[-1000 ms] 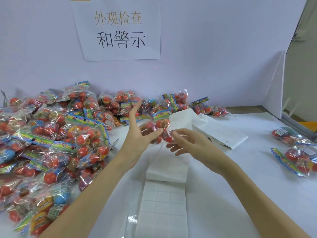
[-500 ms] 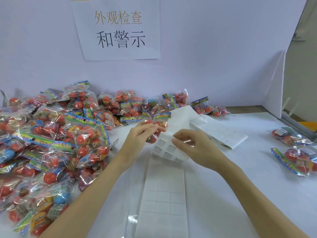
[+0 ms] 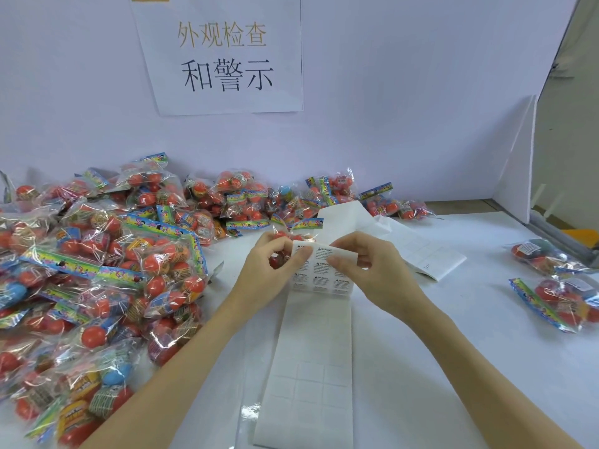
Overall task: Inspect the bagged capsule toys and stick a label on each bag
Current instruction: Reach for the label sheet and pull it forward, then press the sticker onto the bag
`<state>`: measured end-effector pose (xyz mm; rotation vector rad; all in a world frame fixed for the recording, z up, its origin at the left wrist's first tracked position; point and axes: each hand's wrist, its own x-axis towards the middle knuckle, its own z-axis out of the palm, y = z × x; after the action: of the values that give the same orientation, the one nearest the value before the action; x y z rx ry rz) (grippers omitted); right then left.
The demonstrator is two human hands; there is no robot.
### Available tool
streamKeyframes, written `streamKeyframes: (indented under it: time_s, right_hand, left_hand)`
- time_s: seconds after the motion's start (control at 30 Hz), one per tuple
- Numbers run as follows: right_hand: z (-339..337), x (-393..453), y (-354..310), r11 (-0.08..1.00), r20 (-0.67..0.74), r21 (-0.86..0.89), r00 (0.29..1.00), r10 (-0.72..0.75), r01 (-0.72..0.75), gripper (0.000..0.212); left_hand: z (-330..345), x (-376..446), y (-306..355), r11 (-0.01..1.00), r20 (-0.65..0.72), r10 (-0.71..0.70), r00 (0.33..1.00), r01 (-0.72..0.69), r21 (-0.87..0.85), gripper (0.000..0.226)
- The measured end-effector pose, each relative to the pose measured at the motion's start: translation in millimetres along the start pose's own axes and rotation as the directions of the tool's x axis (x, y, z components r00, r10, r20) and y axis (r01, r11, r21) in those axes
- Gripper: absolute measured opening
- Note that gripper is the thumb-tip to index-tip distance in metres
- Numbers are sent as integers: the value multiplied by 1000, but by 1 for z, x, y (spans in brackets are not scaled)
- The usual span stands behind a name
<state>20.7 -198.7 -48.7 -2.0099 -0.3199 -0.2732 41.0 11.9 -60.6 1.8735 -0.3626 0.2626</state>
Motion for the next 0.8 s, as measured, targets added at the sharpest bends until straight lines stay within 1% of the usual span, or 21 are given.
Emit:
streamKeyframes:
  time_s: [0.03, 0.1, 0.17, 0.27, 0.4, 0.53, 0.67, 0.8]
  right_hand:
    - [0, 0, 0, 1000, 3, -16, 1000, -4, 4, 6]
    - [0, 0, -1, 999, 5, -51, 1000, -18, 19, 6]
    - [1, -1, 0, 997, 0, -76, 1000, -31, 31, 12]
    - [2, -1, 1, 996, -4, -86, 999, -36, 36, 20]
    - [4, -1, 1, 991, -33, -105, 996, -84, 81, 10]
    - [5, -3, 1, 966, -80, -192, 979, -190, 172, 14]
    - [7, -6, -1, 918, -126, -259, 932, -339, 299, 17]
    - [7, -7, -3, 880, -141, -293, 894, -425, 373, 16]
  left_hand:
    - [0, -1, 0, 1000, 14, 2, 1000, -2, -25, 16]
    - [2, -2, -1, 997, 24, 8, 1000, -7, -74, 13]
    - [3, -3, 0, 993, 28, 2, 1000, 1, -118, 8]
    - [7, -5, 1, 988, 32, -7, 999, 12, -155, 16]
    - [10, -6, 4, 987, 35, -21, 999, 27, -157, 21]
    - [11, -5, 4, 986, 43, -49, 998, 55, -159, 32]
    - [9, -4, 1, 983, 40, -84, 996, 89, -158, 34]
    - [9, -4, 1, 975, 23, -107, 994, 110, -193, 30]
